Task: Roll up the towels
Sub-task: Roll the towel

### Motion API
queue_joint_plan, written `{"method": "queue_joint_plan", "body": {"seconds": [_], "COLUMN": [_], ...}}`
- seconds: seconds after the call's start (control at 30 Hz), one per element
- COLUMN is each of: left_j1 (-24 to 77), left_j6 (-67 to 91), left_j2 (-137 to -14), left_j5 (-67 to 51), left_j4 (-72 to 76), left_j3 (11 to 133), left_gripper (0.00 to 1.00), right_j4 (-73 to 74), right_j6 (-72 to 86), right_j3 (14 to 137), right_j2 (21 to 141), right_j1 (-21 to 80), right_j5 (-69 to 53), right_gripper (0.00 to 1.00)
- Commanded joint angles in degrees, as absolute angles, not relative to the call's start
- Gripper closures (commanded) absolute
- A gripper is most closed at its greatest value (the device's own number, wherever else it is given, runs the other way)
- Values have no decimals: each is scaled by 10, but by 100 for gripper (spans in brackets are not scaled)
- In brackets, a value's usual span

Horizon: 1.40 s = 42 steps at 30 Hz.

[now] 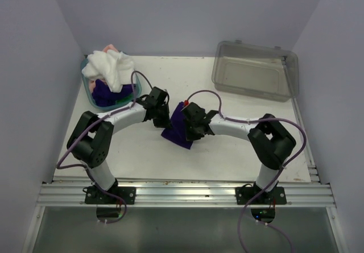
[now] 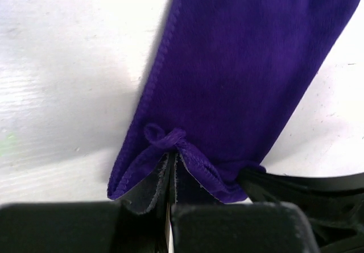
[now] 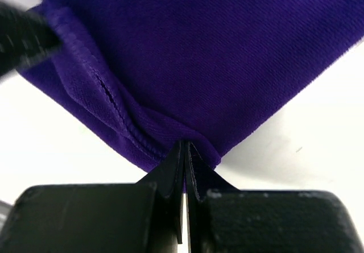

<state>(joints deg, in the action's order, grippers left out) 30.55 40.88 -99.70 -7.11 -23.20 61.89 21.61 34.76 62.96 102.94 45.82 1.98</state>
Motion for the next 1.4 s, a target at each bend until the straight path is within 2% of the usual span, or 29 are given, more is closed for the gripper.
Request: {"method": "queue_joint_plan", "body": {"seconds": [0.0, 0.17, 0.23, 0.27, 0.3, 0.37, 0.4, 0.5, 0.63, 0.83, 1.07, 1.37], "left_j1": [294, 288, 287, 287, 286, 285, 285, 285, 283, 250, 215, 214], "left_j6": [389, 357, 342, 338, 338, 344, 350, 364, 380, 391, 396, 410], "left_j2": [-946, -890, -876, -863, -855, -836, -830, -810, -780, -735, -688, -681], "left_j5": [-62, -55, -48, -41, -39, -36, -37, -37, -22, -3, -11, -32], "left_j4": [-238, -273, -300, -308, -309, -311, -310, -309, -316, -350, -359, -334], "left_j3": [608, 595, 593, 592, 589, 580, 577, 565, 550, 547, 526, 474], "left_gripper": [100, 100, 94, 93, 92, 92, 92, 92, 92, 92, 91, 91], "right_j4": [216, 245, 250, 262, 268, 282, 286, 295, 296, 294, 250, 220], "right_j6": [402, 391, 373, 367, 356, 346, 340, 327, 295, 190, 98, 55], "right_j3": [606, 617, 624, 628, 634, 648, 652, 660, 651, 650, 650, 657], "right_j2": [991, 951, 942, 935, 931, 920, 906, 889, 882, 892, 942, 1019], "right_j1": [482, 483, 483, 483, 483, 483, 483, 483, 497, 580, 604, 614], "right_j5": [23, 63, 68, 83, 91, 113, 119, 138, 159, 223, 174, 112], "right_gripper": [100, 100, 97, 93, 83, 75, 67, 59, 59, 60, 53, 55]}}
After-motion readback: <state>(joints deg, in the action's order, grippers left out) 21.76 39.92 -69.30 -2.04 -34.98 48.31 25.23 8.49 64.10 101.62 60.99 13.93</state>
